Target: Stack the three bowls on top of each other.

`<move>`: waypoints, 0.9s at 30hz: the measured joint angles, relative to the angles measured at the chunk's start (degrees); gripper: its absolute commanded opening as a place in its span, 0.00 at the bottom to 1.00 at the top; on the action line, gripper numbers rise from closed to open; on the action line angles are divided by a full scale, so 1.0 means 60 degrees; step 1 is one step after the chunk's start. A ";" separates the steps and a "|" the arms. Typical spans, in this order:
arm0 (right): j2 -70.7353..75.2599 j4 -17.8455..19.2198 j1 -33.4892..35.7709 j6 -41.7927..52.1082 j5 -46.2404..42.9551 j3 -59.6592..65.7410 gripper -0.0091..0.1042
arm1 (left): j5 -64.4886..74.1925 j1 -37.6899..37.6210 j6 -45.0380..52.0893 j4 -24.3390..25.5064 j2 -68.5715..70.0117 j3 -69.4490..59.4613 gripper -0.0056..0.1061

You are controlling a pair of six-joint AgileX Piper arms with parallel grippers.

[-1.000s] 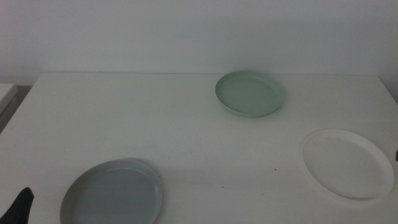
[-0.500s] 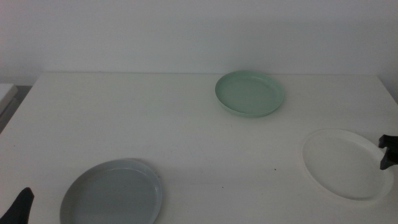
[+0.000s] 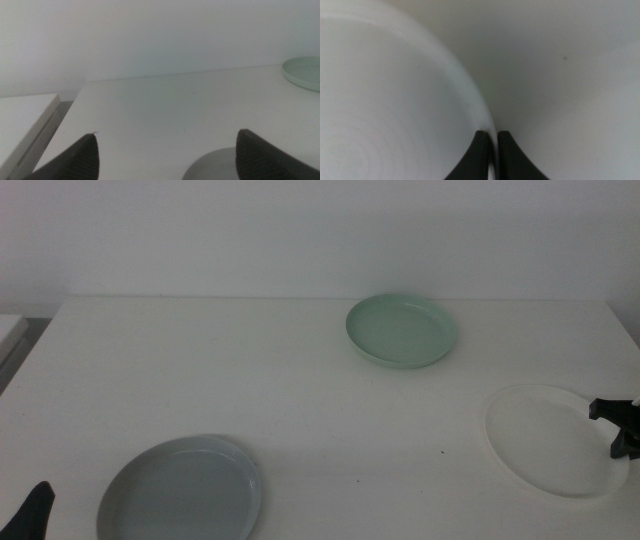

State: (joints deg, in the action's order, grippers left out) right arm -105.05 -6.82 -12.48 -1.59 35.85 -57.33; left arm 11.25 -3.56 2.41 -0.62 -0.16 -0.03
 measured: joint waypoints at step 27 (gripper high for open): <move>-0.1027 -0.1756 0.5645 -0.0697 0.2244 -0.5028 0.06 | 0.0000 0.0000 0.0000 0.0000 0.0000 0.0000 0.89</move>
State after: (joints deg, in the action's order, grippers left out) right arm -111.21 -17.36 21.39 -5.77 49.31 -87.50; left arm 11.25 -3.56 2.41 -0.62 -0.16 -0.03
